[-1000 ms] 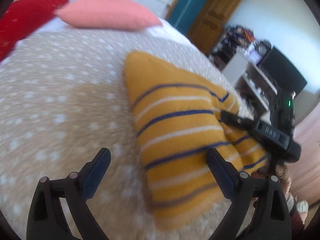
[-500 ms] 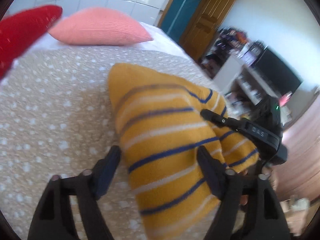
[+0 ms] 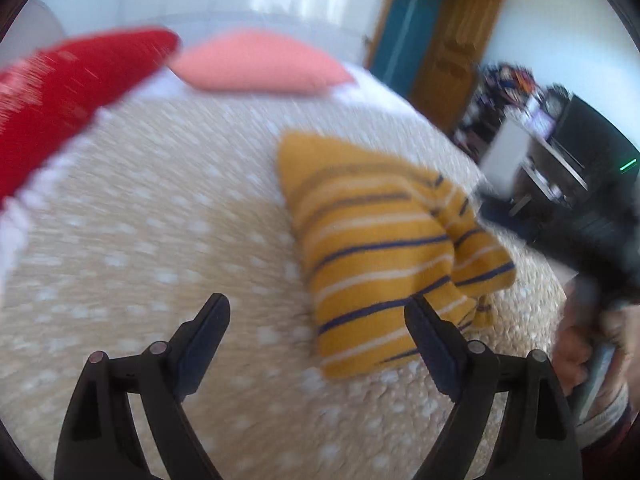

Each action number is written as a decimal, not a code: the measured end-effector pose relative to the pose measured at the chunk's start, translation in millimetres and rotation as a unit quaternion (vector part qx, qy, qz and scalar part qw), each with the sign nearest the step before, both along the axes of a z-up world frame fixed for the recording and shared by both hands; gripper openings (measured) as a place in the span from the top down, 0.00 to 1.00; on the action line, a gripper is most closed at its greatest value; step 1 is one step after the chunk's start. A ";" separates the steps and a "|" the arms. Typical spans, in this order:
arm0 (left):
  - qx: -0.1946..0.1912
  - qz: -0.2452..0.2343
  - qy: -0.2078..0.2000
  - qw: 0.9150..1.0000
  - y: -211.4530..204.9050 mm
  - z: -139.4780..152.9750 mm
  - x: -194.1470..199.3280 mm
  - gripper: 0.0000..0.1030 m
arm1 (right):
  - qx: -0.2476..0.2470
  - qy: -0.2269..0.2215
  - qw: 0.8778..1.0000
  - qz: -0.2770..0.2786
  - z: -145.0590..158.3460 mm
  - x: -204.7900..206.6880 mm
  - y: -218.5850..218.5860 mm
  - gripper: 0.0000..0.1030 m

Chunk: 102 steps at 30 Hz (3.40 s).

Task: Fold small clothes

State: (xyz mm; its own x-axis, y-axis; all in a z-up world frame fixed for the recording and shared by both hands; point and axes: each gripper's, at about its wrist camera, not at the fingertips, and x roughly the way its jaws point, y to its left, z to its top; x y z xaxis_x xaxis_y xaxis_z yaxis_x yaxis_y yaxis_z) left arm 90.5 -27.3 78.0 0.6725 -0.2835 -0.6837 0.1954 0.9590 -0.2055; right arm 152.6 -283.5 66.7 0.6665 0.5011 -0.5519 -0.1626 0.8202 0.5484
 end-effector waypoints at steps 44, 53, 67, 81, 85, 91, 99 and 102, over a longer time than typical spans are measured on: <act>-0.054 0.301 -0.163 0.938 206.0 65.3 -152.3 0.00 | -0.138 0.009 0.988 -0.073 68.7 -116.0 121.4 0.37; 0.000 0.324 -0.162 0.932 194.1 61.8 -148.8 0.00 | -0.133 0.006 0.986 -0.101 59.7 -132.1 94.7 0.36; -0.008 0.199 -0.206 0.958 113.6 84.0 -148.3 0.00 | -0.207 -0.017 0.972 -0.107 9.1 -176.5 45.6 0.34; 0.107 0.097 -0.070 0.987 7.8 27.5 -105.9 0.00 | -0.194 -0.020 0.978 -0.075 -21.6 -177.9 41.8 0.31; 0.125 0.089 -0.057 0.986 -1.8 19.1 -103.7 0.00 | -0.189 -0.012 0.979 -0.078 -29.0 -177.5 37.3 0.31; 0.132 0.079 -0.052 0.987 -5.1 14.2 -102.3 0.00 | -0.187 0.000 0.979 -0.087 -34.2 -179.3 33.9 0.31; 0.131 0.076 -0.043 0.988 -3.0 9.0 -101.0 0.00 | -0.192 -0.002 0.978 -0.078 -30.8 -173.2 42.8 0.30; 0.132 0.077 -0.039 0.987 -1.5 7.2 -99.6 0.00 | -0.194 -0.002 0.978 -0.072 -31.8 -170.9 46.4 0.29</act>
State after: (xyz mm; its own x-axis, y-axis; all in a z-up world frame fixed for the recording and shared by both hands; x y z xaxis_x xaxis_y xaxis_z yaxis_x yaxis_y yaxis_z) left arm -9.0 -28.8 85.2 0.7471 0.0077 -0.6647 0.0487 0.9966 0.0664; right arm -18.3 -237.1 34.9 0.7174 0.1560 -0.6790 -0.0321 0.9810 0.1915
